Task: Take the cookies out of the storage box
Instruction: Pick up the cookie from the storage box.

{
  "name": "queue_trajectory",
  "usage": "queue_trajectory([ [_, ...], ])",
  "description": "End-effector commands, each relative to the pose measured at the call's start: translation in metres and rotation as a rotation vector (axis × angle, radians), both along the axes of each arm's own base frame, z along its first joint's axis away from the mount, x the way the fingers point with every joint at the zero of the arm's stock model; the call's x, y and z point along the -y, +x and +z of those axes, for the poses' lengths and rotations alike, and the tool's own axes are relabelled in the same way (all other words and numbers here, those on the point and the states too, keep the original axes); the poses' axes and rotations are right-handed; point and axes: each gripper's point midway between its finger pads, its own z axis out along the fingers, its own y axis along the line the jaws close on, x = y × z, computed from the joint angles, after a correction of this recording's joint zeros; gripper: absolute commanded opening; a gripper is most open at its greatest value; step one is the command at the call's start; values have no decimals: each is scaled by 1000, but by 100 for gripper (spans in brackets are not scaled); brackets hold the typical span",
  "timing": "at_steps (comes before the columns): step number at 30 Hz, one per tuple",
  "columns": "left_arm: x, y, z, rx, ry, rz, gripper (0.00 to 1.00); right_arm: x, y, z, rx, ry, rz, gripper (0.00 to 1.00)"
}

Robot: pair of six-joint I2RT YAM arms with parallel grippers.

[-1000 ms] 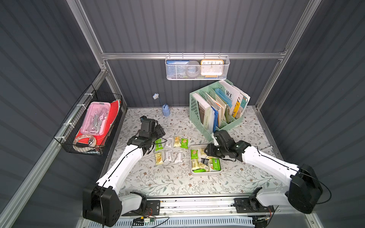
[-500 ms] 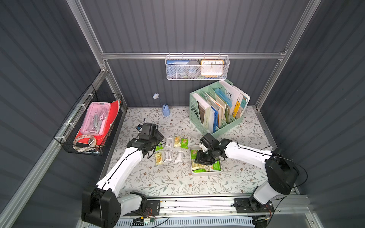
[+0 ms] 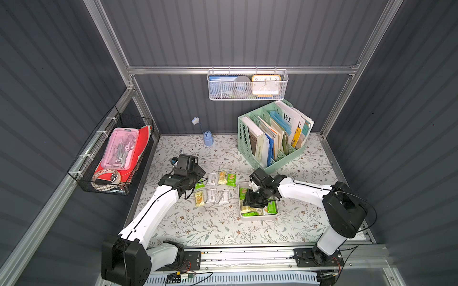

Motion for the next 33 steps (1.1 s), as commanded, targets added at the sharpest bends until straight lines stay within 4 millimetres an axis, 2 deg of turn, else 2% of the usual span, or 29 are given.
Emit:
queue_trajectory([
  [1, 1, -5, 4, 7, -27, 5, 64, 1, 0, -1, -8, -5, 13, 46],
  [11, 6, -5, -1, -21, -58, 9, 63, -14, 7, -7, -5, 67, 4, 40],
  [19, 7, -5, 0, -28, -62, 7, 61, -14, 7, -8, 2, 82, -17, 25],
  [27, 7, 1, 6, -31, -34, -16, 61, -5, 6, -2, 10, 79, -53, 13],
  [33, 5, 2, 2, -27, -40, 8, 61, 6, 2, 7, 27, 72, -62, 6],
])
